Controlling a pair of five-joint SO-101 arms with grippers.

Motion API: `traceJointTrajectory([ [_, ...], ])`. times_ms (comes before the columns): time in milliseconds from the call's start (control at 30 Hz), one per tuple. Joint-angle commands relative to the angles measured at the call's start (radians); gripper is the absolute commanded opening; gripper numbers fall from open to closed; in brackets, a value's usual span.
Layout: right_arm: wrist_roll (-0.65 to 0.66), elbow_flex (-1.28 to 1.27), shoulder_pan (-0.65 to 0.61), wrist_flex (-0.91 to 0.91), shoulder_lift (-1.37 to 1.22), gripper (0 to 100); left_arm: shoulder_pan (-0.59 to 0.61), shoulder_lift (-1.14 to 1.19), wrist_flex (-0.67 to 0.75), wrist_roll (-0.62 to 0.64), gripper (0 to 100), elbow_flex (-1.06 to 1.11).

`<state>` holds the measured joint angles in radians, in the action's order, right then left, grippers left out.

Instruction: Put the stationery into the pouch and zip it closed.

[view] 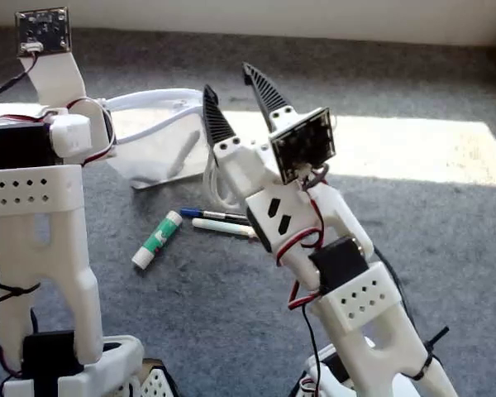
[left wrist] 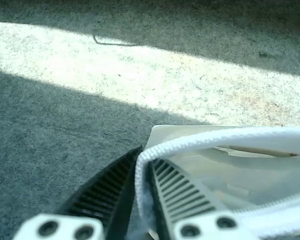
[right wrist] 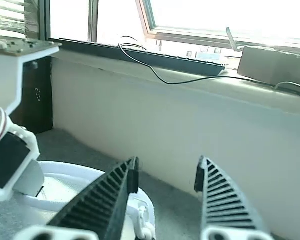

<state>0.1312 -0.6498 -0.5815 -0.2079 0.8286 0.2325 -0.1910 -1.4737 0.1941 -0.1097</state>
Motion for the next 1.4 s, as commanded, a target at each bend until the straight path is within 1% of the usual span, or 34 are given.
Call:
traceJointTrajectory([
  [0, 0.003, 0.097, 0.042, -0.110, 0.053, 17.7, 0.036, 0.013, 0.008, -0.011, 1, 0.022],
  [200, 0.003, 0.111, 0.048, -0.263, 0.061, 17.7, 0.036, 0.015, 0.018, -0.011, 1, 0.025],
  [367, 0.003, 0.108, 0.085, -0.493, 0.061, 17.7, 0.036, 0.015, 0.018, -0.011, 1, 0.025],
  [500, 0.005, 0.107, 0.143, -0.710, 0.051, 17.7, 0.036, 0.015, 0.018, -0.011, 1, 0.025],
  [600, 0.009, 0.084, 0.153, -0.797, 0.051, 17.7, 0.035, 0.015, 0.018, -0.011, 1, 0.025],
  [767, 0.020, -0.021, 0.147, -0.789, 0.050, 17.8, 0.035, 0.015, 0.018, -0.011, 1, 0.025],
  [933, 0.147, -0.170, 0.147, -0.763, 0.050, 17.8, 0.035, 0.015, 0.020, -0.011, 1, 0.027],
  [1067, 0.187, -0.265, 0.147, -0.719, 0.035, 17.8, 0.033, 0.015, 0.020, -0.011, 1, 0.027],
  [1233, 0.187, -0.294, 0.147, -0.654, -0.145, 17.8, 0.033, 0.015, 0.055, -0.011, 1, 0.051],
  [1367, 0.218, -0.186, 0.147, -0.673, -0.331, 17.9, 0.033, 0.015, 0.074, -0.011, 1, 0.064],
])
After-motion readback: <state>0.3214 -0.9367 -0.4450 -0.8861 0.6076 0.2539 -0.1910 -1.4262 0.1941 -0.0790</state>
